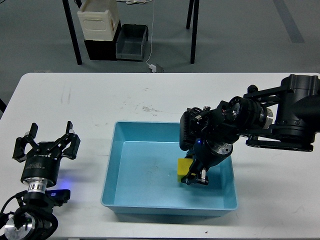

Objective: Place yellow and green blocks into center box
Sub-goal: 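Carry the yellow cube with the right gripper into the blue tray, then open the right gripper to release the yellow cube, then withdraw the right gripper up and away from the tray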

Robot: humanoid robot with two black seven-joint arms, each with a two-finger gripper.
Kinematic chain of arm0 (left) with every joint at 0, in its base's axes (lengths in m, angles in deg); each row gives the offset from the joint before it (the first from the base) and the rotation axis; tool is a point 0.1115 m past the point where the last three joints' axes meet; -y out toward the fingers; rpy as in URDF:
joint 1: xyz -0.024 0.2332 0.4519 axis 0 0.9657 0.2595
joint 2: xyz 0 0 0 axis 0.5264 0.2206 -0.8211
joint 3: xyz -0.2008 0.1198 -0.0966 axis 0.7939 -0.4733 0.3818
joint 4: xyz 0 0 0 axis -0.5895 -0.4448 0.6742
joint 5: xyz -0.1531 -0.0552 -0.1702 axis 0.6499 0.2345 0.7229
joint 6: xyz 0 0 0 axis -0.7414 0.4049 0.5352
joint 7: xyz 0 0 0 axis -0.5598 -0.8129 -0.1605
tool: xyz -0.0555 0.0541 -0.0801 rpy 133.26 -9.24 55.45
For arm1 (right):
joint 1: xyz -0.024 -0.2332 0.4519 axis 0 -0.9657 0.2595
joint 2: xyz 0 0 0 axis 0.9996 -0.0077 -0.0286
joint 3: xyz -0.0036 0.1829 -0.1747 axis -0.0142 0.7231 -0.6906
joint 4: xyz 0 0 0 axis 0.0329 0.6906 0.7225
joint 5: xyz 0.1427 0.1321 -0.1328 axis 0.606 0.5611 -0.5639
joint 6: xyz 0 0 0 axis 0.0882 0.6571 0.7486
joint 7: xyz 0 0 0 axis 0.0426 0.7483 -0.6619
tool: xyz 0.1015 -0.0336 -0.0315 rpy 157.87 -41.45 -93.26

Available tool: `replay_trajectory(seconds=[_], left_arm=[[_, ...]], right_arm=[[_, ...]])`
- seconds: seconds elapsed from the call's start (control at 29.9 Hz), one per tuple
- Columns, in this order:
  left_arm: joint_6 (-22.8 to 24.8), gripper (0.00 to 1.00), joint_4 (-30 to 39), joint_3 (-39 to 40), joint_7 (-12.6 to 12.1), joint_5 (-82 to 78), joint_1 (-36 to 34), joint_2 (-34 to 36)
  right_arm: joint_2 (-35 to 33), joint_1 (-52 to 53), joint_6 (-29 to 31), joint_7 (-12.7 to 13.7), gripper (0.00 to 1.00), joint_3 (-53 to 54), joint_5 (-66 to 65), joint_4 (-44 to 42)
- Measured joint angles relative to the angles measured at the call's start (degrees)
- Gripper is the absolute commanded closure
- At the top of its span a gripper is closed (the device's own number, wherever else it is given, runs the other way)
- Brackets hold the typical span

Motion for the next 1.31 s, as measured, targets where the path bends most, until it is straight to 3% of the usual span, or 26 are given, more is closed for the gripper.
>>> replay_trajectory(seconds=[0.27,0.4,0.74,0.94,1.14,1.31], left_arm=[[0.0,0.0,0.0,0.5,-0.2,0.4,-0.1,0.0],[-0.7,0.0,0.0,1.2,-0.7,0.4,-0.1,0.3],[-1.7,0.0,0.0,1.3,-0.9,0.2,-2.7,4.3],[-5.8,0.0,0.1,0.9,-1.1,0.0,-5.9,9.1],[-6.8,0.0,-0.6,0.3,-4.5,-1.2,-10.1,18.3],[-7.9,0.0,-5.9,0.3,-6.8,-2.5,-15.6,25.3]], right_arm=[[-1.1,0.0,0.0,0.0,0.02,-0.2,7.1,0.0],[-5.2,1.1,-0.1,0.0,0.01,1.0,7.4,-0.2],[-17.1,2.3,-0.4,0.0,0.01,14.0,7.9,1.6],[-21.6,1.8,-0.6,0.0,0.01,21.7,8.1,3.4],[-21.6,-0.3,-0.8,0.0,0.01,29.4,8.3,2.2],[-18.6,-6.5,-0.9,0.0,0.01,37.7,11.6,1.9]])
